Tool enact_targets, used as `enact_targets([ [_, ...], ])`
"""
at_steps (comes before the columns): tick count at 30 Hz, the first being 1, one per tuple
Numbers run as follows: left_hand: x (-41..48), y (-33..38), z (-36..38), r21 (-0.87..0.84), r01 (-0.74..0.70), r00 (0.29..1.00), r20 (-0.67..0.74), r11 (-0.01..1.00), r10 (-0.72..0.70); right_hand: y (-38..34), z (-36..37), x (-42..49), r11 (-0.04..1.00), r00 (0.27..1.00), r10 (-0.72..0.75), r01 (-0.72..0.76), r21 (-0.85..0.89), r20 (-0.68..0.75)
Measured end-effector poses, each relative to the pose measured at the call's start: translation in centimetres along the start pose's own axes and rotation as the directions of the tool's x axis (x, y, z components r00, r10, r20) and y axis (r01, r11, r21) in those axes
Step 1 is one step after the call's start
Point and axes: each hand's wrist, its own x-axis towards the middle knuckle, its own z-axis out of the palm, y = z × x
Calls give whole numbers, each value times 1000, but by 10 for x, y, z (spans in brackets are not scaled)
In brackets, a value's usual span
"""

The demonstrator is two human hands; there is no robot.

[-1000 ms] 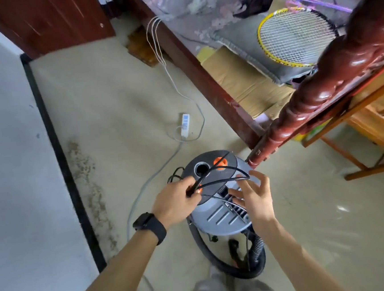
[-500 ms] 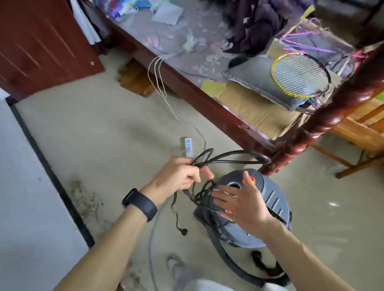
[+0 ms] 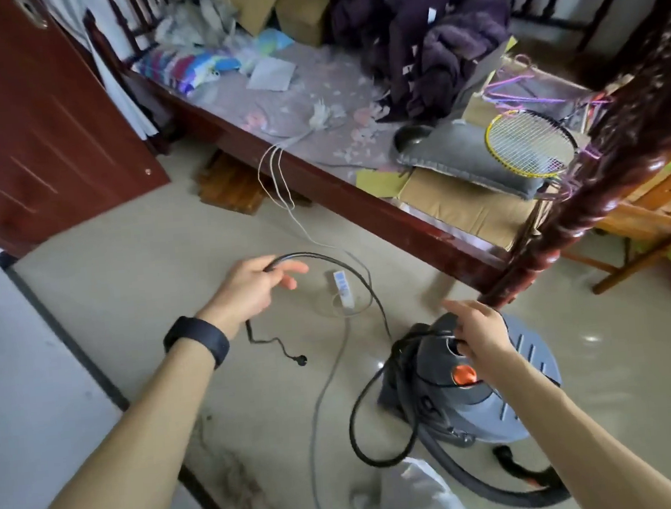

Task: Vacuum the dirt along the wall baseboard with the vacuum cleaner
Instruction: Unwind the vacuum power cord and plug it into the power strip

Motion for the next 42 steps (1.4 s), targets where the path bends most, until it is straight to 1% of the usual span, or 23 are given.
enact_targets([
  [1,7,-1,-24,-54,31,996,-82,998,-35,4,0,4,1000,996,8,-7,12,-89],
  [3,16,-1,-68,-126,46,972,-223,991,-74,9,6,9,999,986,20,-14,41,-164],
  [5,24,5,-100,-156,17,952,-299,988,-64,11,23,17,997,987,22,-9,80,-159],
  [9,53,34,-141,-177,-77,929,-371,981,6,-3,75,32,978,986,-56,86,189,-155],
  [11,67,48,-158,-172,-103,923,-383,980,30,-15,100,47,978,978,-71,107,181,-194],
  [13,79,59,-170,-148,-96,942,-332,984,42,-26,121,63,981,967,-14,63,183,-254],
  [14,86,64,-175,-130,-91,957,-286,987,50,-29,130,71,978,964,49,7,210,-260],
  [16,104,75,-184,-108,-105,975,-206,989,81,-32,149,88,938,940,261,-193,289,-220],
  [18,123,85,-198,-129,-126,980,-168,984,103,-30,163,103,823,870,491,-442,356,-54],
  [20,141,98,-215,-178,-152,984,-115,972,133,-29,178,113,721,804,581,-580,381,124],
  [22,158,109,-234,-222,-165,986,-57,961,156,-40,203,118,606,752,587,-654,452,301],
  [24,178,119,-251,-238,-177,984,-35,955,174,-70,238,128,405,712,496,-696,593,497],
  [25,188,120,-258,-249,-178,984,-28,952,176,-87,255,136,262,696,452,-701,663,557],
  [26,199,119,-266,-270,-171,985,-18,948,172,-102,271,147,197,719,436,-663,722,541],
  [27,211,117,-275,-300,-161,986,-6,940,167,-119,284,154,238,763,446,-605,760,468],
  [29,240,107,-294,-307,-120,992,-2,944,125,-143,306,169,467,866,394,-478,744,308],
  [30,258,99,-305,-255,-95,996,-25,962,91,-149,316,180,523,895,377,-418,742,238],
  [32,295,81,-320,-36,-21,994,-111,999,17,-158,330,186,673,944,315,-294,679,97],
  [34,336,63,-325,116,114,990,-95,987,-103,-169,340,184,751,966,256,-215,624,25],
  [36,384,52,-319,147,191,981,10,971,-195,-174,351,179,810,977,182,-87,579,-109],
  [38,414,55,-296,166,167,971,143,972,-191,-172,358,164,799,960,106,72,596,-258],
  [40,434,64,-264,145,105,946,292,984,-144,-171,368,149,819,952,21,160,551,-307],
  [42,444,76,-226,142,50,887,448,989,-109,-172,385,136,877,955,-9,149,456,-295],
])
